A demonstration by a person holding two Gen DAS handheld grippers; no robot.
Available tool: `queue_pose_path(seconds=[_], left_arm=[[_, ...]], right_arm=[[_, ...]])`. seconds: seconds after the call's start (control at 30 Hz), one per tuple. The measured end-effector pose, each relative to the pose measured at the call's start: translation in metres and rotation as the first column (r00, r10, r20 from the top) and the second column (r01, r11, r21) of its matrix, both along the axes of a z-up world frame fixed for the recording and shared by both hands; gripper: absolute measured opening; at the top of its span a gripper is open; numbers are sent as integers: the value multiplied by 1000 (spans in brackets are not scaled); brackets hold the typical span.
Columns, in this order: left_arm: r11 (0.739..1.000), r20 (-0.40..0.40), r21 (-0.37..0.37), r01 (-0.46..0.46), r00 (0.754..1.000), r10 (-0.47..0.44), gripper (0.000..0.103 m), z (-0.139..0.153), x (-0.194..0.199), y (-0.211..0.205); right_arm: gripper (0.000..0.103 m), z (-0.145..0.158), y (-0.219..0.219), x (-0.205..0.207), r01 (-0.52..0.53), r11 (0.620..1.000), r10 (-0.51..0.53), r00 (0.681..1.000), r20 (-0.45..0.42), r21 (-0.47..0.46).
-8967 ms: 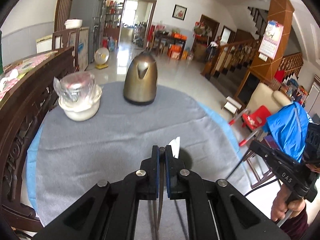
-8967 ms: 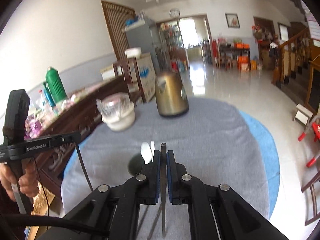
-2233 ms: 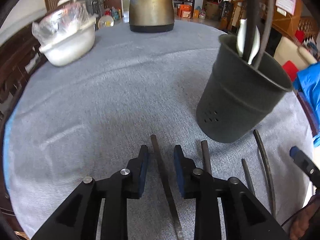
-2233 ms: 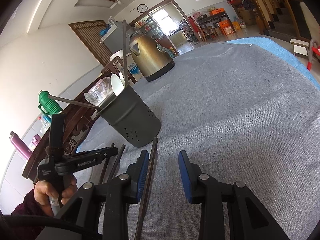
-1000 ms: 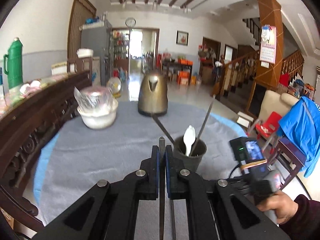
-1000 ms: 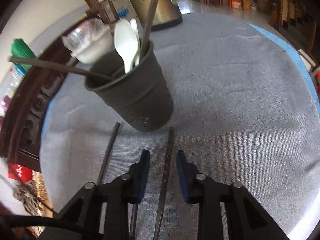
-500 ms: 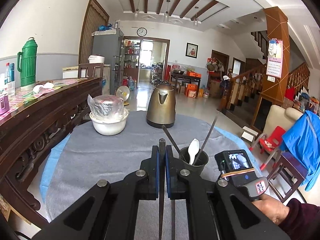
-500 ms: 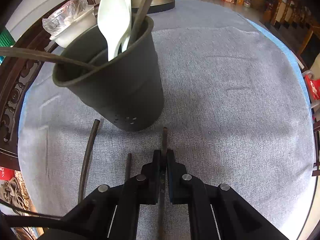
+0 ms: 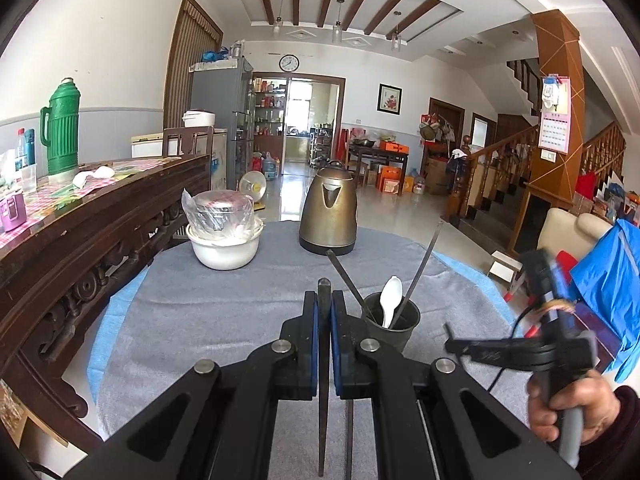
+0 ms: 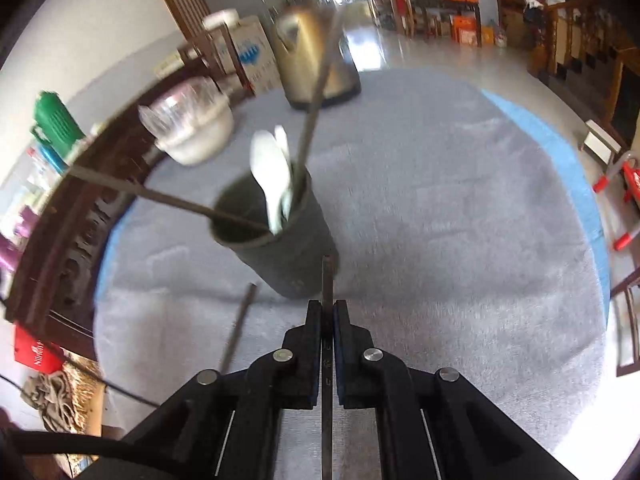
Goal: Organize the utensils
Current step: 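Lift both chopsticks and lower them into the dark grey holder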
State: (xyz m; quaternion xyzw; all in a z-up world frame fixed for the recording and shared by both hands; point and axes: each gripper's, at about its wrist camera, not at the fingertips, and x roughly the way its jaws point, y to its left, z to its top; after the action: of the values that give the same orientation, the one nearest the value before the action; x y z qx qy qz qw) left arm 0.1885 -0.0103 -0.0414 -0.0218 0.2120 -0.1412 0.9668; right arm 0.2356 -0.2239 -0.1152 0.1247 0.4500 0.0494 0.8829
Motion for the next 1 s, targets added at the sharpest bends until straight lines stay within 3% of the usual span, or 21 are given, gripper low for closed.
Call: queue_pose_path(seconds=[0.23, 0.6, 0.77, 1.0], left_arm=[[1000, 14, -5, -2, 1000, 2, 6, 13, -5, 0], [999, 49, -33, 22, 999, -21, 6, 41, -7, -5], [997, 50, -74, 35, 998, -32, 6, 51, -4, -3], [992, 48, -105, 63, 997, -58, 6, 59, 1, -7]], right_arm=[[6, 39, -9, -25, 0, 996, -17, 981, 193, 84], [6, 83, -29, -48, 21, 983, -87, 925, 370, 180], [6, 99, -29, -62, -7, 975, -108, 861, 497, 223], [6, 117, -14, -72, 27, 991, -108, 760, 641, 135]])
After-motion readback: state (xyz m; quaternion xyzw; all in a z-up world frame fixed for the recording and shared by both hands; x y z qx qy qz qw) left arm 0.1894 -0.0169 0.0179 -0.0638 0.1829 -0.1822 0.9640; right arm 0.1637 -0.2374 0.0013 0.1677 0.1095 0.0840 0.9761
